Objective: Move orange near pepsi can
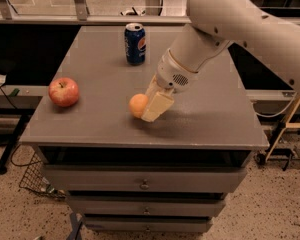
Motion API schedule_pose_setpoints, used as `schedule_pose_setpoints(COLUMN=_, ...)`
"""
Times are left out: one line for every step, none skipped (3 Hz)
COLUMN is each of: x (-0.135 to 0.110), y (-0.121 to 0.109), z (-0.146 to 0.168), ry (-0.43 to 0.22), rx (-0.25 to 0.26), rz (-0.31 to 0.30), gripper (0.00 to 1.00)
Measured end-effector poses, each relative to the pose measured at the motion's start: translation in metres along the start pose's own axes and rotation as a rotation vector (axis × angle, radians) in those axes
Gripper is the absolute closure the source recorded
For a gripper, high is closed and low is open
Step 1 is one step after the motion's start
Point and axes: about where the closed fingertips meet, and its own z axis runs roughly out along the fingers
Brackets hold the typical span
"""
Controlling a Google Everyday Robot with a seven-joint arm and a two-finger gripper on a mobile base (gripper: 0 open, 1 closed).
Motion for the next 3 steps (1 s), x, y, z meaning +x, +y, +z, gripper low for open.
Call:
schedule_pose_setpoints(x=0.022, y=-0.032, z=-0.027, ry=-0.012, rx=0.073, rz=0.068, gripper=1.0)
schedule_pose_setpoints(x=0.044, y=-0.084, z=-0.071, ry=-0.031, rx=0.207, rz=0.157, gripper=1.0)
schedule_pose_setpoints(x=0.043, y=-0.093, z=-0.084, ry=-0.044, rx=0.239, rz=0.16, gripper=1.0)
